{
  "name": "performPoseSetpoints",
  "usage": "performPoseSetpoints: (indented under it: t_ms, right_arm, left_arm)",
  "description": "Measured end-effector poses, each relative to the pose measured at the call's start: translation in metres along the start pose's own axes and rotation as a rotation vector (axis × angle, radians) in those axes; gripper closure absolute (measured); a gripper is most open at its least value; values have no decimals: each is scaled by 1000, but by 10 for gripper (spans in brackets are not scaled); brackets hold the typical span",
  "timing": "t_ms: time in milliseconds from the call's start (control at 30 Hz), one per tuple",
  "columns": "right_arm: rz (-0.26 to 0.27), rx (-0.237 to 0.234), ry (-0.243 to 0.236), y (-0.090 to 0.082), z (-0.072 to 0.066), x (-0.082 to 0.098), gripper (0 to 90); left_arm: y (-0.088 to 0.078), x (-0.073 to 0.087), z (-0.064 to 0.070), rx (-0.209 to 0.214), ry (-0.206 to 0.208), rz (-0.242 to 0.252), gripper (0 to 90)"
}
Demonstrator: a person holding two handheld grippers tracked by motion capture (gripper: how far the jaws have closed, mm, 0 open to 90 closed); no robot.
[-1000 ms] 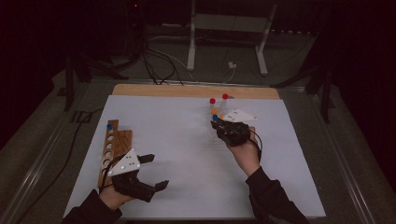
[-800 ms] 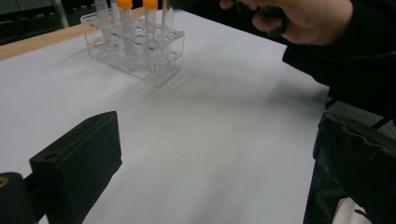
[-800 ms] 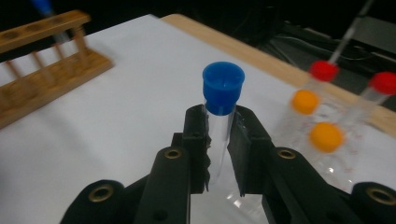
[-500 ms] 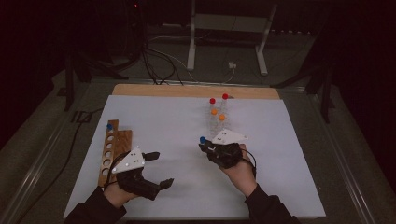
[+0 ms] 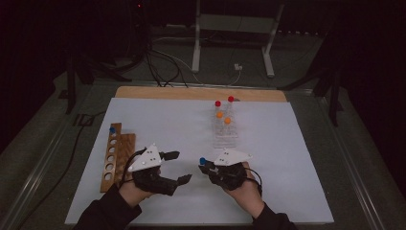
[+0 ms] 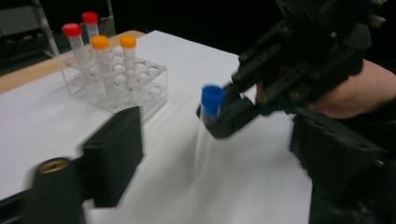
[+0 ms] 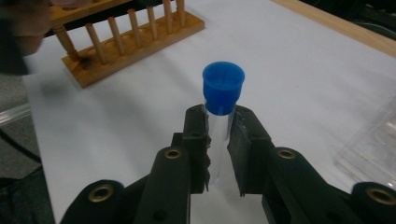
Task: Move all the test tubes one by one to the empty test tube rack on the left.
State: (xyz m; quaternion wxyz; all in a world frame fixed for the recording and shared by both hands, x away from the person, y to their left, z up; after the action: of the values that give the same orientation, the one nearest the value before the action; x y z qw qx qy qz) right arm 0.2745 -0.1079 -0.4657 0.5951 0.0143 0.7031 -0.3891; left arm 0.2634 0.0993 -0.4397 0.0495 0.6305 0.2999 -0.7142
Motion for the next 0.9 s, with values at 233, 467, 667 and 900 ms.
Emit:
performPoseSetpoints:
  t_ms: [233, 467, 667, 900]
  right_arm:
    - [-10, -22, 7, 2, -4, 4, 767]
    - [-7, -32, 1, 2, -7, 3, 766]
    - [-6, -38, -1, 1, -7, 3, 766]
    - [-1, -33, 2, 0, -6, 3, 767]
  left_arm:
    - [17, -6, 2, 6, 14, 3, 378]
    - [30, -6, 4, 19, 26, -15, 502]
    - [39, -3, 4, 17, 40, -36, 606]
    - [45, -2, 4, 30, 40, -37, 746]
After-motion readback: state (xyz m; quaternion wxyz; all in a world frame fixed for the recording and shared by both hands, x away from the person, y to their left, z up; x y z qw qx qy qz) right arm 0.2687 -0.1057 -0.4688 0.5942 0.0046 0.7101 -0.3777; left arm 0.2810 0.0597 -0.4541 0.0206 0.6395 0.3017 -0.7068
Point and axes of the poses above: each handheld gripper's, and its own axes: y roughly forward along the jaws, x roughly out of its underside, z roughly to its right, the point moved 3 cm from there along y, roughly forward along the jaws, and after that the axes turned 2 degrees about -x, right-handed, at the moved point
